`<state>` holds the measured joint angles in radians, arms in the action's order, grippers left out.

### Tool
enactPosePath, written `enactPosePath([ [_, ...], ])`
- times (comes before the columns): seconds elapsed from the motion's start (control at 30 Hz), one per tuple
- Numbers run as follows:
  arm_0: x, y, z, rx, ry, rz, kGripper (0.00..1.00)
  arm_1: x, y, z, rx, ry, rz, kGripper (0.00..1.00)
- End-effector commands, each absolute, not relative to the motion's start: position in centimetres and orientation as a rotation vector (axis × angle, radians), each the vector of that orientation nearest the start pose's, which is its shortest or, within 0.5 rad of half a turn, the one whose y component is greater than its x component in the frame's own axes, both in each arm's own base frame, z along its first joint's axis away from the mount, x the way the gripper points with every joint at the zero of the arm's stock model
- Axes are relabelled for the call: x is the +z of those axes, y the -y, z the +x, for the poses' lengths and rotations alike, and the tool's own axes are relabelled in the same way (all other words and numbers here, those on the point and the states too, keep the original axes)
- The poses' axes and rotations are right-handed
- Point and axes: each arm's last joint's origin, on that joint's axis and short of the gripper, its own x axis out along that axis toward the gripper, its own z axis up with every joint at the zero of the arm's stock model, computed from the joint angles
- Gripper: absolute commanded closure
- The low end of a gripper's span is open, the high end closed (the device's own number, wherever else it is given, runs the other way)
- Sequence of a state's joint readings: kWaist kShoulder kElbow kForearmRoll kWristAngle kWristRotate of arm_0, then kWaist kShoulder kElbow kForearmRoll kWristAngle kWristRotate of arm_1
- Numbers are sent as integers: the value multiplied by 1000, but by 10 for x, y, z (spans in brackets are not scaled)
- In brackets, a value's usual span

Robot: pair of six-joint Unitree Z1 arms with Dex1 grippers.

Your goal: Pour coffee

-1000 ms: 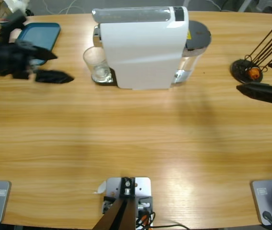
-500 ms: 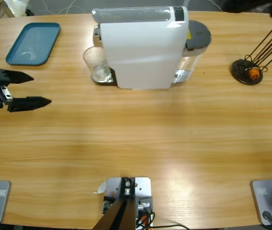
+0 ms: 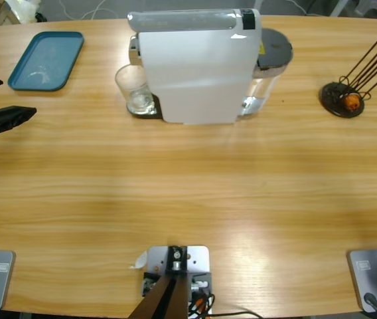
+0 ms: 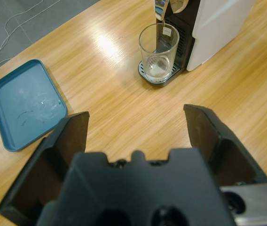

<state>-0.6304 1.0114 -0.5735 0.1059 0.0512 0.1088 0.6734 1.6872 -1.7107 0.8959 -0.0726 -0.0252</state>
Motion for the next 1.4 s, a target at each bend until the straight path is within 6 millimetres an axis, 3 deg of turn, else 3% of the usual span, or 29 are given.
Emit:
enactPosePath([
  [0.03,288,77,111,-573,-509,281,142,393,-224,284,595,-921,-382,1000],
  [0.7,286,80,115,-584,-520,282,142,383,-239,296,610,-951,-454,1000],
  [1.4,286,82,116,-606,-525,282,142,381,-238,297,580,-949,-495,1000],
])
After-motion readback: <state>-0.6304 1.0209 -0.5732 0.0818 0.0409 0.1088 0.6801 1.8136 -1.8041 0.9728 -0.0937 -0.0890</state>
